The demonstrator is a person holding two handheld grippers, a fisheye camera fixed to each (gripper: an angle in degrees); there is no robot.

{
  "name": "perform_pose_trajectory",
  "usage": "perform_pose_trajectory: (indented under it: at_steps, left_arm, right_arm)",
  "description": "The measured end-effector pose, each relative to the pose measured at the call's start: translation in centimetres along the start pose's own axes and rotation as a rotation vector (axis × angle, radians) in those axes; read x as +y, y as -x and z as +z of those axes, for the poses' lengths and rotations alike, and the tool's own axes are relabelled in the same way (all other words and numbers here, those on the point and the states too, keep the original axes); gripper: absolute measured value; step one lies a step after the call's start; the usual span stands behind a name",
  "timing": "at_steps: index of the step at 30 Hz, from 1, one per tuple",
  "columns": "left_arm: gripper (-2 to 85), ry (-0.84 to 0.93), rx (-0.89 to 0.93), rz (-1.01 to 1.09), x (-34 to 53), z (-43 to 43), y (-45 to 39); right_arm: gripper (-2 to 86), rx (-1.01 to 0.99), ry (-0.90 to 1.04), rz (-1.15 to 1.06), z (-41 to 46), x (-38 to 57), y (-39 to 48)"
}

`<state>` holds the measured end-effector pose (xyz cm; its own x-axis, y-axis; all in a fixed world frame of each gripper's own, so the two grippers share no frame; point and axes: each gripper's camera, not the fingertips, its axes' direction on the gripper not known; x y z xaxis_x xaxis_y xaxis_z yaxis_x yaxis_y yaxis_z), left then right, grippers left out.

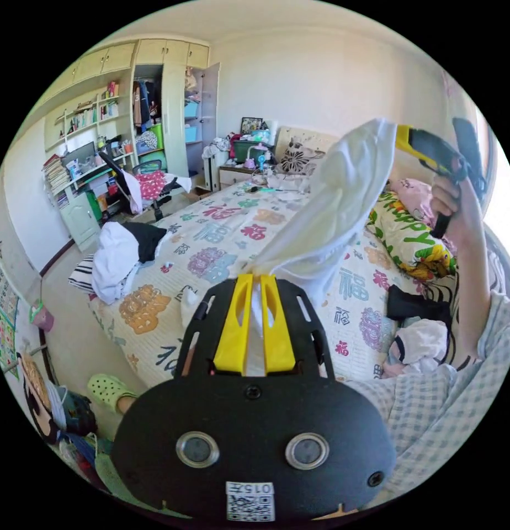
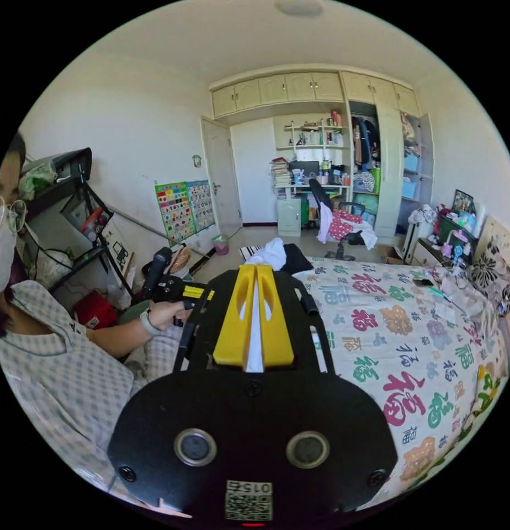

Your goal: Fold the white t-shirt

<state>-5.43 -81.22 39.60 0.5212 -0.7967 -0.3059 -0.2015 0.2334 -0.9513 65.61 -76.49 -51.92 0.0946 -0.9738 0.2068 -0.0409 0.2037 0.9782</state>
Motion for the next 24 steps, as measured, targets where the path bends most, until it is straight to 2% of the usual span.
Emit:
perform_pose_trajectory:
  at_steps: [4, 10, 13, 19, 24]
  left_arm:
    - [0.2, -0.175, -0.029, 0.114, -5.7, -5.7, -1.8]
    - [0.2, -0.488, -0.097, 0.278, -12.5, -14.8, -6.5]
    - [0.3, -0.585, -0.143, 0.361, -14.5, -17.4, -9.6]
    - [0.2, -0.750, -0.156, 0.466, -17.4, -18.8, -14.1]
    - [0.2, -0.747, -0.108, 0.517, -22.4, -15.1, -15.0]
  right_arm:
    - [-0.5, 0.157, -0.181, 0.112, -8.1, -0.6, -1.0]
    - [-0.4, 0.308, -0.376, 0.016, -19.3, -4.8, 0.2]
    - [-0.4, 0.383, -0.457, -0.059, -24.1, -6.5, 1.2]
    - [-0.4, 0.560, -0.573, -0.182, -31.5, -8.2, 2.8]
    - [-0.4, 0.716, -0.554, -0.219, -33.9, -10.3, 0.8]
